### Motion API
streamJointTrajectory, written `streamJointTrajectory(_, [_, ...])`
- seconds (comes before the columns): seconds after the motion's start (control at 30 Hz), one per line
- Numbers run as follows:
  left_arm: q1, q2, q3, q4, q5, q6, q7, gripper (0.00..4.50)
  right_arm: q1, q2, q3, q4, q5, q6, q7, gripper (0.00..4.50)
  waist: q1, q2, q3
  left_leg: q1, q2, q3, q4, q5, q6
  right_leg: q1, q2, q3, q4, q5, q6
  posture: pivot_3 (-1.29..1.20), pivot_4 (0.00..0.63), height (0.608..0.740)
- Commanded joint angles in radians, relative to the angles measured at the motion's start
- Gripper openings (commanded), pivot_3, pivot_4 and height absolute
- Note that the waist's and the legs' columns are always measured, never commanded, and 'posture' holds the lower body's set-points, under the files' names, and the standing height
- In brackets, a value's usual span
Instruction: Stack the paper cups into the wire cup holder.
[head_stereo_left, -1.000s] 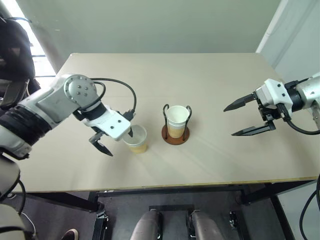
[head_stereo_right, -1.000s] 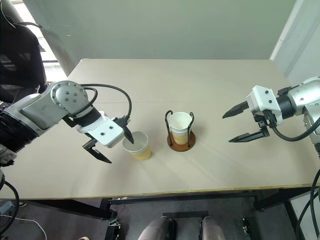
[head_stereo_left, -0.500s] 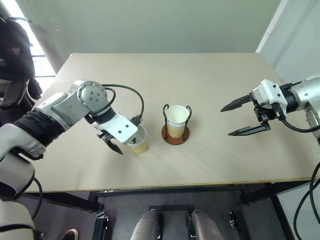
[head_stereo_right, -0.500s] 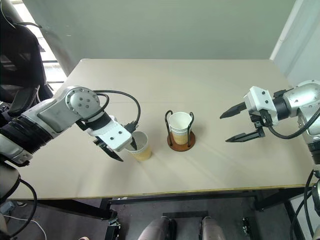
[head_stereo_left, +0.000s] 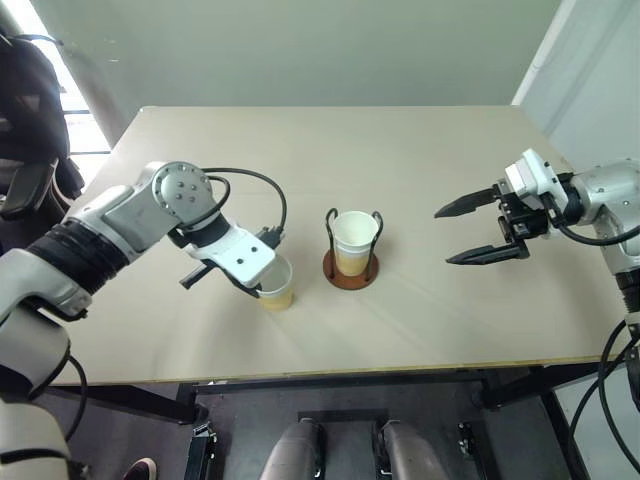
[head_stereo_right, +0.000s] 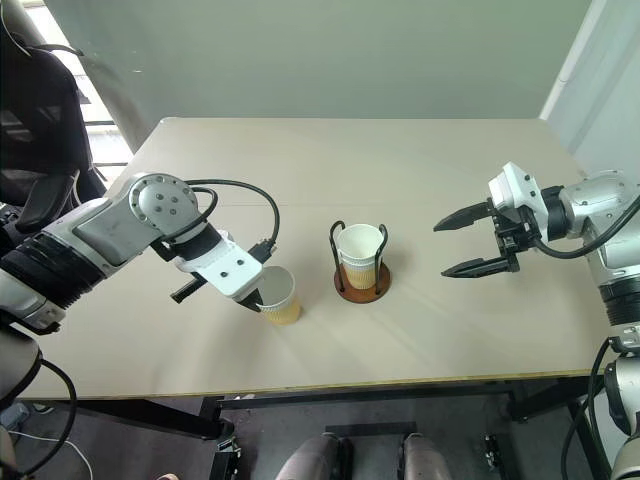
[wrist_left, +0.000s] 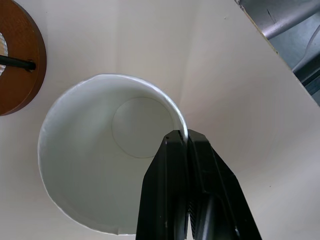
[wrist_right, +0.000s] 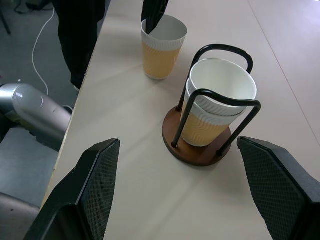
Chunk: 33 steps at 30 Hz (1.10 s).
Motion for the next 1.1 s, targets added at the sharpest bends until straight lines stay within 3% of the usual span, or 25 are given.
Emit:
streamJointTrajectory(0.03, [-0.009,0.02,0.03,-0.011,-0.013,0.004,-0.032,0.05,-0.003,-0.015,-0.033,-0.014,0.026,-0.011,0.004,3.86,0.0,0.0,0.0,0.0,0.0,0.0,0.0,0.0,0.0,0.0,0.0,0.0,0.0,0.0,0.0,0.0,0.15,0.74])
streamJointTrajectory(0.3, [-0.142,-0.004,0.009,0.049,-0.073,0.078,-0.032,0.05,0.019,-0.038,-0.03,-0.033,0.026,-0.009,0.004,3.86,0.003,0.0,0.0,-0.001,0.0,0.0,0.0,0.0,0.0,0.0,0.0,0.0,0.0,0.0,0.0,0.0,0.15,0.74])
streamJointTrajectory(0.53, [-0.326,-0.127,-0.024,0.327,-0.032,-0.009,-0.032,0.05,0.018,-0.061,-0.028,-0.036,0.028,-0.004,0.004,3.86,0.003,0.0,0.0,-0.001,0.0,0.0,0.0,0.0,-0.001,0.0,-0.001,0.0,-0.001,0.0,0.0,0.0,0.15,0.74])
streamJointTrajectory(0.83, [-0.468,-0.363,0.1,0.717,0.12,-0.146,-0.032,0.05,0.008,-0.078,-0.02,-0.022,0.019,-0.012,0.004,3.86,0.006,0.0,0.0,-0.001,0.0,0.001,0.0,-0.003,0.001,0.0,0.0,0.0,-0.002,0.0,0.001,0.0,0.15,0.74])
streamJointTrajectory(1.1, [-0.507,-0.49,0.283,0.866,0.283,-0.223,-0.029,0.05,0.011,-0.101,-0.013,-0.021,0.015,-0.019,0.004,3.86,0.008,0.0,0.0,-0.002,0.0,0.003,0.0,-0.008,0.004,0.0,-0.001,0.0,-0.002,0.0,0.008,0.0,0.15,0.74])
